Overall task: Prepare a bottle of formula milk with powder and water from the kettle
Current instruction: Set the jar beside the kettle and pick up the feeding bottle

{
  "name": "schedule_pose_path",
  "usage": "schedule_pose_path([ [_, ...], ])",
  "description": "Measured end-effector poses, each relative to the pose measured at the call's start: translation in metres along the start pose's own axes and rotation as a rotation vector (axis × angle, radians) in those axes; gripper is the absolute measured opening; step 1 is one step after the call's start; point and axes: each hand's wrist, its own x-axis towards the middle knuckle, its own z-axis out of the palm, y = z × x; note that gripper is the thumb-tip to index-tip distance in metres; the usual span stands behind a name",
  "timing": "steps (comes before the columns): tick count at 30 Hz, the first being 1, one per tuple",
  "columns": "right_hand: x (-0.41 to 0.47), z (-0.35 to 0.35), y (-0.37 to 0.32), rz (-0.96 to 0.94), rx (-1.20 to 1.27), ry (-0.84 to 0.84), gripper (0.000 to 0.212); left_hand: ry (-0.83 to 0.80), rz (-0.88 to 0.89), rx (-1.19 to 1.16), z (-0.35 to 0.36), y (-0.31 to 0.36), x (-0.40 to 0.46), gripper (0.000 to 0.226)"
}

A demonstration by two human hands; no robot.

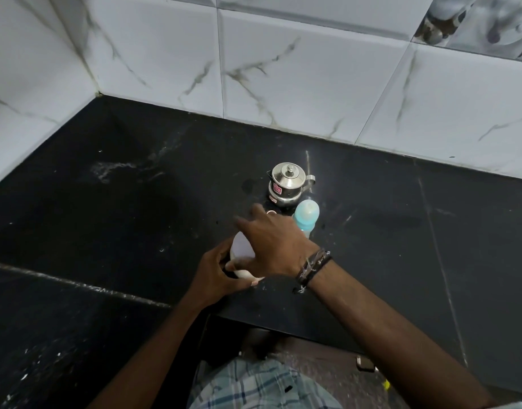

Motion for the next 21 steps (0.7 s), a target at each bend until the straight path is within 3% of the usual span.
schedule_pose_path([
  [5,0.003,0.001,-0.018,0.123,-0.144,-0.014,0.067,0.016,0.03,-0.001,0.001,0.001,0.0,0.073],
  [8,0.003,0.0,-0.016,0.012,-0.093,-0.033,0.048,0.01,0.013,-0.004,0.002,0.001,-0.001,0.071],
  [12,0.001,-0.005,-0.009,-0.13,-0.048,-0.17,0.059,0.006,-0.021,-0.001,0.002,0.002,-0.001,0.073],
  [16,0.001,-0.002,-0.017,0.042,-0.083,-0.03,0.068,0.008,-0.002,-0.013,0.003,0.001,0.0,0.063],
  [21,0.005,-0.004,-0.028,0.167,-0.153,-0.025,0.051,0.003,0.038,-0.007,0.003,0.005,-0.001,0.061],
])
